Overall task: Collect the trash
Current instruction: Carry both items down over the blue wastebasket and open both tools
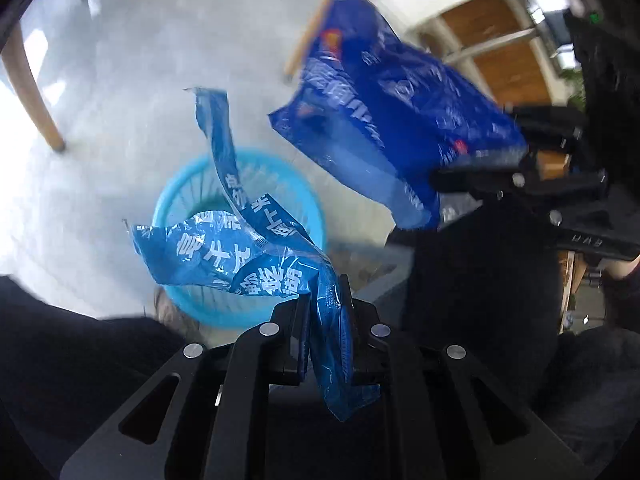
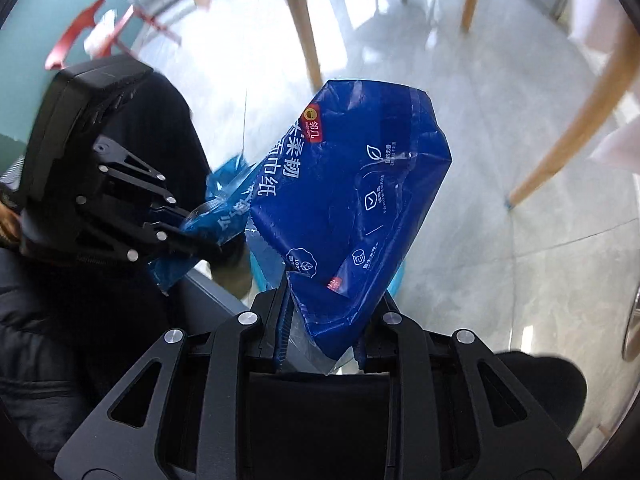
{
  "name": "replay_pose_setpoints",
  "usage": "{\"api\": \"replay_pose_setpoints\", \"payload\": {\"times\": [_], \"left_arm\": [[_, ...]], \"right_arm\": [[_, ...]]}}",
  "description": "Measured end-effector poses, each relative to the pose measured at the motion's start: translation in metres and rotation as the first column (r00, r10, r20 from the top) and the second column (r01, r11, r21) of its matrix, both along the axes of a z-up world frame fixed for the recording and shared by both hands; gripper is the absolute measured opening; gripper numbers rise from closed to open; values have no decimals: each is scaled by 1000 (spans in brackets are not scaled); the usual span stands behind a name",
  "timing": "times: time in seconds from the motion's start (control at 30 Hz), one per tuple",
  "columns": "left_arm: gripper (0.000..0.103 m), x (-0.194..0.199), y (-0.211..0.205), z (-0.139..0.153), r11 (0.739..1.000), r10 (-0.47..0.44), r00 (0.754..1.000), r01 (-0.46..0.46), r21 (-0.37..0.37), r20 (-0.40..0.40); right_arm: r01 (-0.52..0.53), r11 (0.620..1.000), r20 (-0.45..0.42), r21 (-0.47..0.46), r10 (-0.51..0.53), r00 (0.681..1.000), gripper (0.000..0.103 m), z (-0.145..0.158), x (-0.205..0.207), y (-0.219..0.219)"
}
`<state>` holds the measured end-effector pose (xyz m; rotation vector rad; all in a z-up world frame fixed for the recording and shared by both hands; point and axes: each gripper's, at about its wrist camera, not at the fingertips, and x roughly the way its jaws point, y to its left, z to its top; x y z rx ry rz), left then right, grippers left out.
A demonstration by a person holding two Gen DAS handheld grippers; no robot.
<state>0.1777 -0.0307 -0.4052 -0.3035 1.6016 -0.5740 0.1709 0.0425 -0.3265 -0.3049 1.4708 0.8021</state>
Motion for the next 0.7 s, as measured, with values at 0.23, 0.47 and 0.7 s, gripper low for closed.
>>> {"api": "replay_pose_setpoints", "payload": {"times": [0.23,0.47,0.7], "left_arm": [[11,14,-10,-53,999,-49,979,51,5,-197],[11,25,-26,-72,995,-101,954,96,-31,-283],[30,35,-30,-75,992,-128,948,124,-32,-293]], "right_arm": [[-69,990,-223,-124,40,974,23,-71,33,26],[-128,981,-354,-144,70,932,24,-102,35,51],[-171,975,-404,-141,101,909,64,-117,32,51]]}}
